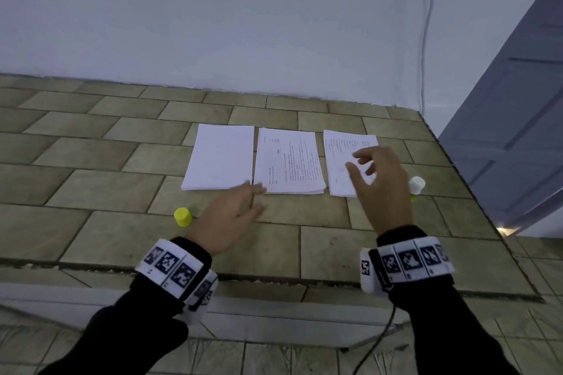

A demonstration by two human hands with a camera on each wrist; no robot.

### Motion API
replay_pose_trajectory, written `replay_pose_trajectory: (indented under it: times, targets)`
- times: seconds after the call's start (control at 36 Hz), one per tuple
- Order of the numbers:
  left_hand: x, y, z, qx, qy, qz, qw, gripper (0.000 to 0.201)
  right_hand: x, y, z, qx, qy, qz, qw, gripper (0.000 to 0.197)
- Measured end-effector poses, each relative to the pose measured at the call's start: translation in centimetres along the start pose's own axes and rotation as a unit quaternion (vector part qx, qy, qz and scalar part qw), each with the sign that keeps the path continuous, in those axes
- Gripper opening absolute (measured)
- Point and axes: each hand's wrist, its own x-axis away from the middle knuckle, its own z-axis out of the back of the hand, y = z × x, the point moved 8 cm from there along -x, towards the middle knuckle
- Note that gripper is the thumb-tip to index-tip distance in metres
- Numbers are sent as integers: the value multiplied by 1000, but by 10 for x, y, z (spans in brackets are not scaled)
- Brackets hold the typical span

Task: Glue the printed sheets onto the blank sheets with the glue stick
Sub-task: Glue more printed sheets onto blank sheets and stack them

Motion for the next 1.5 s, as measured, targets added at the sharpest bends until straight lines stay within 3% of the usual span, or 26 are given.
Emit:
replay_pose_trajectory:
  times: [0.11,0.19,0.28,0.33,0.39,0.53,0.83,1.08,1.19,1.28,1.36,1.5]
  targets:
    - [-19,16,46,-38,54,2,998,41,12,24,34,26,102,-43,994,40]
    - [-45,0,62,-125,41,77,988,54,22,55,48,41,145,-126,980,67]
    - [-70,-34,62,-199,23,162,966,61,30,92,42,-5,115,-244,963,88]
    - [-82,-56,55,-252,0,195,948,65,36,114,30,-43,60,-336,939,87]
    - [-89,-73,46,-303,-28,219,927,68,39,128,20,-59,7,-375,925,78]
    - [-100,-91,27,-348,-71,231,906,65,40,138,8,-24,-77,-385,920,54]
    - [-102,-97,29,-354,-54,216,908,57,32,139,6,33,-101,-358,928,42]
    - [-100,-84,64,-219,61,215,950,60,31,140,5,34,-104,-346,932,41]
    - [-95,-56,83,-189,114,182,958,57,31,142,4,26,-101,-340,935,42]
    - [-86,-23,84,-143,143,120,972,54,31,144,4,28,-99,-341,935,41]
    - [-73,11,67,-97,105,39,989,49,31,143,4,32,-97,-338,935,39]
    - [-47,34,10,-154,-91,-28,983,52,30,144,3,30,-98,-339,935,39]
